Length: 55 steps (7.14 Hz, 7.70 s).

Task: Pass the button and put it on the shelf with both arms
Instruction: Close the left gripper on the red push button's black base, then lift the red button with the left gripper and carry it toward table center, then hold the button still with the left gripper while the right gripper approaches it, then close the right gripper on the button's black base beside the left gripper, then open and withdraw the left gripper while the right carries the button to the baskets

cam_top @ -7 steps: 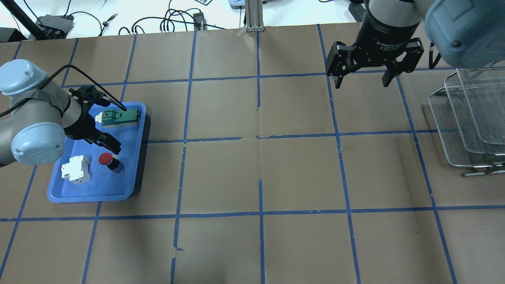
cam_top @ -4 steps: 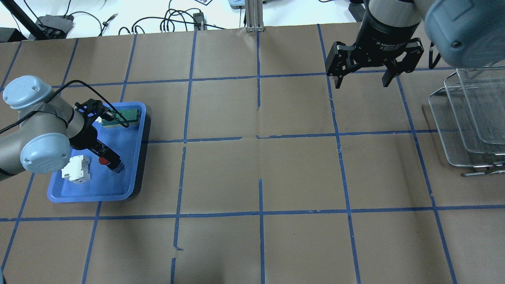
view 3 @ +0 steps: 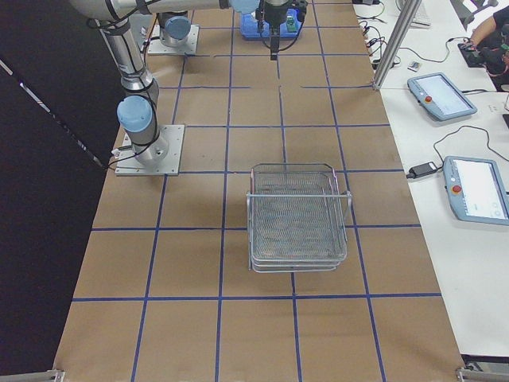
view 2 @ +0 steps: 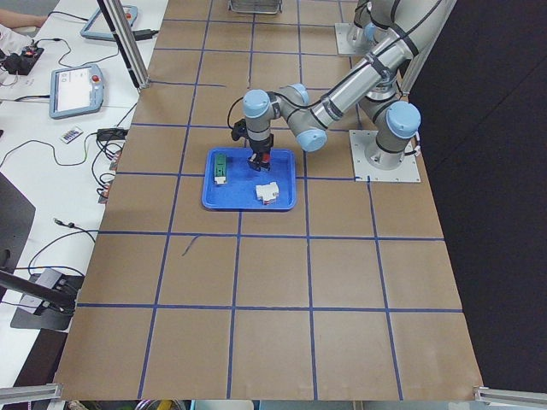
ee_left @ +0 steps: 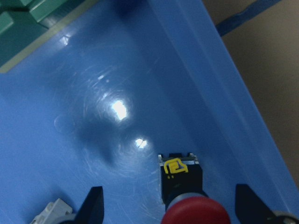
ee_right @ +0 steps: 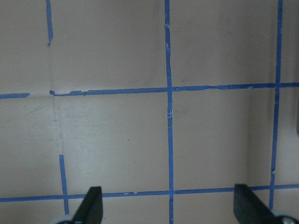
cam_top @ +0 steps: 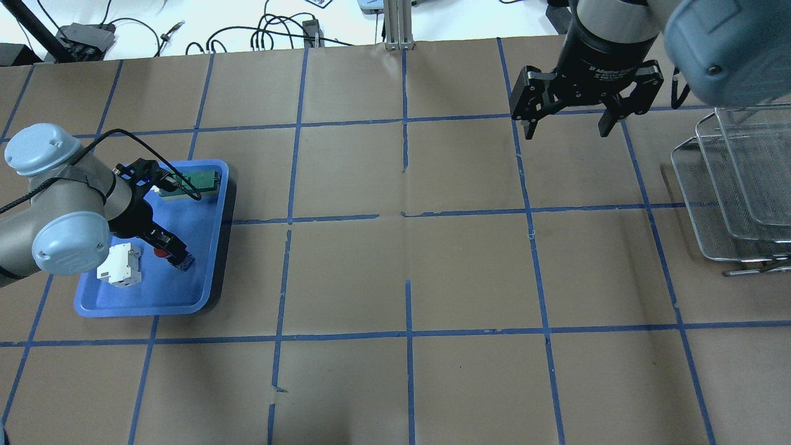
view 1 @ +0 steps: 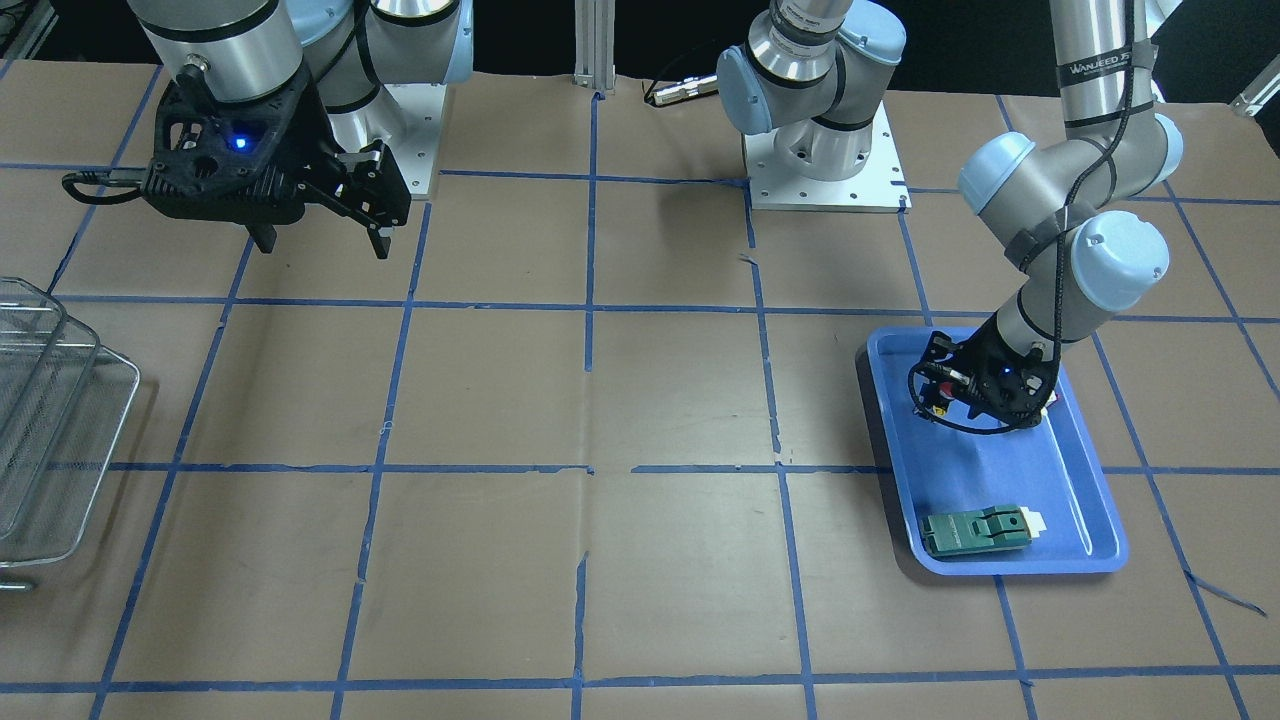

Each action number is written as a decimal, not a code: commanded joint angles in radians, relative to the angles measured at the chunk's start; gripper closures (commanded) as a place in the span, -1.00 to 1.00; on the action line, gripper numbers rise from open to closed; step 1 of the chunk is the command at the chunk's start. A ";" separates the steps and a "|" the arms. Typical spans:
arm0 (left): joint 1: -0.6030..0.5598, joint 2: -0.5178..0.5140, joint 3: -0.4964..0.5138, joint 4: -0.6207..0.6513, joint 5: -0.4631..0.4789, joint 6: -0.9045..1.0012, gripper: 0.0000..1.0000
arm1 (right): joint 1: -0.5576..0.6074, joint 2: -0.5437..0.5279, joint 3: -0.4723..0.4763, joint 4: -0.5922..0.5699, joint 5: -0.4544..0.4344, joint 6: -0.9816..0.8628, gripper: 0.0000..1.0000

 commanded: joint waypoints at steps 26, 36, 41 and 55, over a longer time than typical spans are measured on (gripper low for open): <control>-0.396 0.147 0.089 -0.710 -1.628 -0.591 1.00 | -0.564 -0.025 0.098 0.730 0.890 -1.104 -1.00; -0.401 0.157 0.085 -0.704 -1.624 -0.582 1.00 | -0.253 0.006 0.250 0.899 1.393 -1.039 -1.00; -0.401 0.160 0.085 -0.682 -1.622 -0.583 1.00 | -0.253 0.038 0.249 0.797 1.405 -1.015 -0.98; -0.364 0.150 0.110 -0.629 -1.605 -0.704 -1.00 | -0.335 0.028 0.200 0.635 1.067 -0.822 0.73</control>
